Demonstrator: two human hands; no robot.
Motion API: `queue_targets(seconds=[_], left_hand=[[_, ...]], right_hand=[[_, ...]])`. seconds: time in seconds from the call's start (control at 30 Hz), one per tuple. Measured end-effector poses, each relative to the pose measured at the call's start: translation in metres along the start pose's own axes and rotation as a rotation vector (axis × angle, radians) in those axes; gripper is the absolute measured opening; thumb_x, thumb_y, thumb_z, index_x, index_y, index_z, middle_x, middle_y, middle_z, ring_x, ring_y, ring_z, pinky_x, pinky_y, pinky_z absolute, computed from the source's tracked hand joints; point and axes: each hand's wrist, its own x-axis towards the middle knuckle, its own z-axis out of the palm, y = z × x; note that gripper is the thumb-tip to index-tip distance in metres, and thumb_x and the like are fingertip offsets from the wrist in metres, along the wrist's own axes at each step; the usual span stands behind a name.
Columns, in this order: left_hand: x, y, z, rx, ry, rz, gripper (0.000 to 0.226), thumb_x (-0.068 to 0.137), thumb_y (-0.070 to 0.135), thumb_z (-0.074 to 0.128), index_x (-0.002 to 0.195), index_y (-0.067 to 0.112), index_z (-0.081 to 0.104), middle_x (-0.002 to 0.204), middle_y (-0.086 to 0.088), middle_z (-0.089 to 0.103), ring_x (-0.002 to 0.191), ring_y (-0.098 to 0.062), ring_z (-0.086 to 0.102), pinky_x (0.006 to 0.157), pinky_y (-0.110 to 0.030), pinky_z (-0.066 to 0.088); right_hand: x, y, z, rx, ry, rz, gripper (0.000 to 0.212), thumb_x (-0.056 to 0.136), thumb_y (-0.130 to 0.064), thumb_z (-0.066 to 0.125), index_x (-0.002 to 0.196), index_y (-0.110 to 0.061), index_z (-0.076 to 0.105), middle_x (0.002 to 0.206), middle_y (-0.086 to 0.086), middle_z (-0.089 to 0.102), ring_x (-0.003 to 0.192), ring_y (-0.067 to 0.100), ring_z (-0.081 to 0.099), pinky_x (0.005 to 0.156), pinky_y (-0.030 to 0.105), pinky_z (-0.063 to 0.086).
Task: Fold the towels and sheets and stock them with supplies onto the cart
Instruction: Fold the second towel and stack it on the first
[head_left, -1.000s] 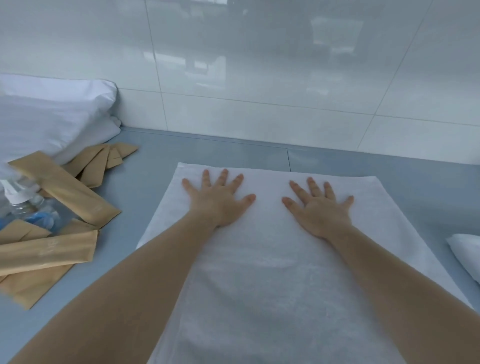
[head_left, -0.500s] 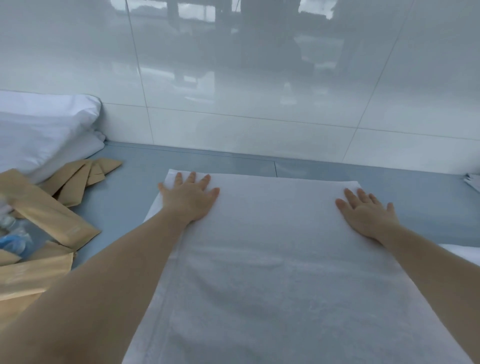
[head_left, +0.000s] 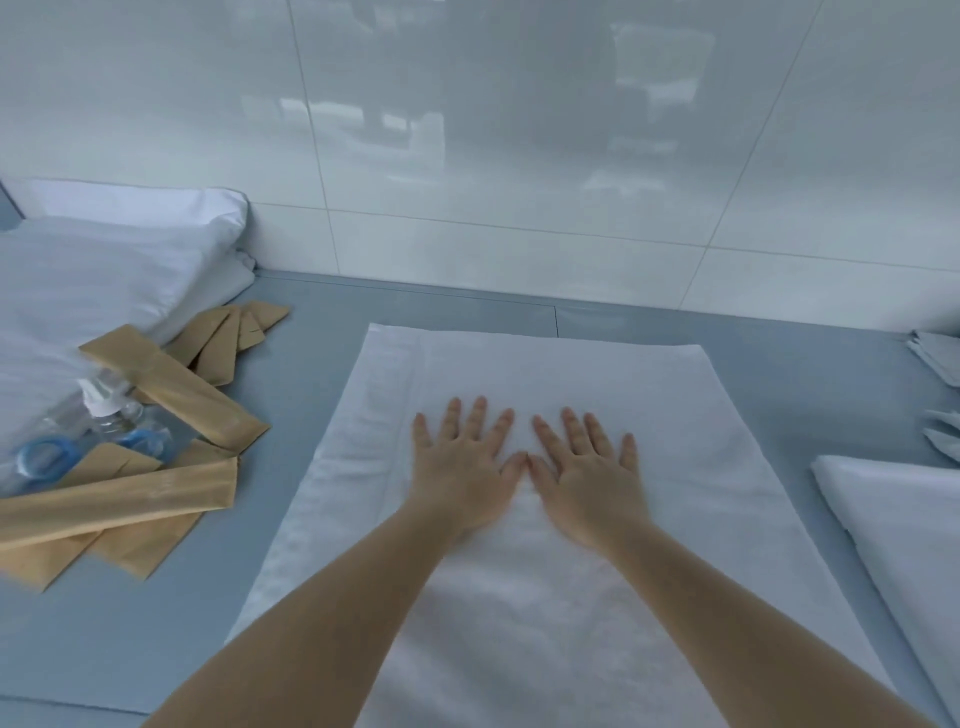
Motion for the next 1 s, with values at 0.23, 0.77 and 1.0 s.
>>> queue_targets(seconds=[0.23,0.77,1.0], left_hand=[[-0.047,-0.083,-0.009,0.001,0.016,-0.197,0.068,0.089,0.068,0.006,0.151,0.041,-0.004,0.161,0.010,-0.009,0.148,-0.017,-0.011,0.117,-0.048,-0.008],[-0.122,-0.018,0.000,0.018,-0.080,-0.103,0.081,0.071,0.082,-0.007,0.145,0.049,-0.013,0.159,0.011,-0.018,0.146,-0.030,-0.019,0.105,-0.066,-0.018],[-0.077,-0.030,-0.002,0.033,-0.055,-0.105,0.080,0.071,0.083,-0.008,0.144,0.051,-0.016,0.158,0.013,-0.019,0.146,-0.030,-0.018,0.105,-0.067,-0.014]], right_hand=[[-0.033,0.062,-0.008,-0.013,-0.051,0.198,0.061,0.092,-0.066,0.005,0.148,-0.048,-0.008,0.160,-0.011,-0.011,0.148,0.014,-0.009,0.117,0.049,-0.005],[-0.123,0.004,0.000,-0.021,-0.098,0.146,0.066,0.079,-0.076,-0.007,0.140,-0.056,-0.019,0.158,-0.012,-0.021,0.146,0.022,-0.021,0.108,0.068,-0.010],[-0.074,0.006,0.003,-0.022,-0.067,0.126,0.069,0.074,-0.078,-0.015,0.138,-0.054,-0.025,0.158,-0.010,-0.023,0.146,0.024,-0.020,0.107,0.069,-0.009]])
